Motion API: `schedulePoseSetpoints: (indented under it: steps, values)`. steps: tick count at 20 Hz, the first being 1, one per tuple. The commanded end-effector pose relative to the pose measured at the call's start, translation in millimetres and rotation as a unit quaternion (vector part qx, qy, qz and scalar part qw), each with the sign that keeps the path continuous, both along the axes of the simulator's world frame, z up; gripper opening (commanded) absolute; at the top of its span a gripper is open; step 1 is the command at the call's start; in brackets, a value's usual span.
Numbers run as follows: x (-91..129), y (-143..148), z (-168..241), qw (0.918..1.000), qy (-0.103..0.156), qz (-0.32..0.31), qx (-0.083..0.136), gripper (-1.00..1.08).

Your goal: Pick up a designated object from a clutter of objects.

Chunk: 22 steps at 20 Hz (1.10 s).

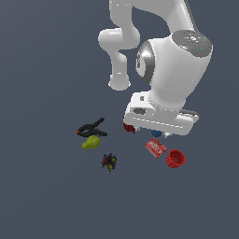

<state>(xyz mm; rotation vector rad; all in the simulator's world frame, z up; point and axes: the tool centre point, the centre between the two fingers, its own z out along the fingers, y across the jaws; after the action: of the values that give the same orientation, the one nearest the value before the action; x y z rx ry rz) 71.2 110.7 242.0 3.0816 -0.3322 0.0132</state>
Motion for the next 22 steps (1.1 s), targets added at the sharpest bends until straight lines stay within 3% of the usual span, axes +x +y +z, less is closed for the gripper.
schedulePoseSetpoints:
  steps: [1, 14, 22]
  values:
    - [6, 16, -14, 0.9998, -0.001, -0.021, 0.002, 1.0]
    - [24, 101, -94, 0.9916, -0.004, -0.128, 0.014, 1.0]
    - [24, 137, -130, 0.9846, -0.003, -0.174, 0.019, 1.0]
